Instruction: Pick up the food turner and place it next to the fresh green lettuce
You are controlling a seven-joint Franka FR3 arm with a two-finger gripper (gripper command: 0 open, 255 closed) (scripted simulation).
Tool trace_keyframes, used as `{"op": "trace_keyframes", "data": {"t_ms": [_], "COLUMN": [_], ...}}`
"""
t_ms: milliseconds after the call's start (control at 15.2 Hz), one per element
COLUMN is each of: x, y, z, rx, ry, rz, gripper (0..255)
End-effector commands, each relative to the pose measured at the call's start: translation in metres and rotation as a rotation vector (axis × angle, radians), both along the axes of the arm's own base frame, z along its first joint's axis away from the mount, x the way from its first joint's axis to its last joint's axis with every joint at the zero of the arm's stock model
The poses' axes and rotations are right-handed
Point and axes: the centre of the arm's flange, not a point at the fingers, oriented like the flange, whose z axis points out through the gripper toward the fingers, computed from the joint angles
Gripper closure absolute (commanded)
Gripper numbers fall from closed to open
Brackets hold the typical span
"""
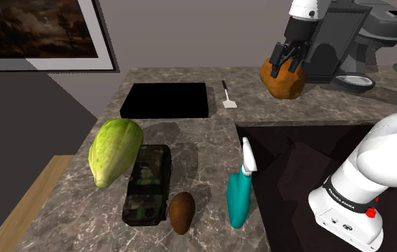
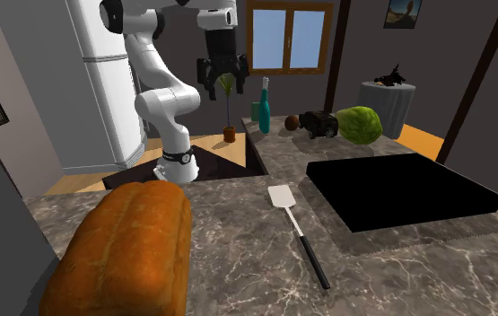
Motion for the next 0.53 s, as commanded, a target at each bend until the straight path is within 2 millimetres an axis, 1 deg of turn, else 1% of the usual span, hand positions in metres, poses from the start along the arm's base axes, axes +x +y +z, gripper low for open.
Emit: {"op": "trace_keyframes", "data": {"t_ms": [0,462], "x": [0.000,0.078], "y": [0.000,0.000], "z": [0.000,-0.048], "rx": [0.000,-0.017], "ry": [0.000,-0.003], "rz": [0.000,-0.141], "gripper": [0,0]}}
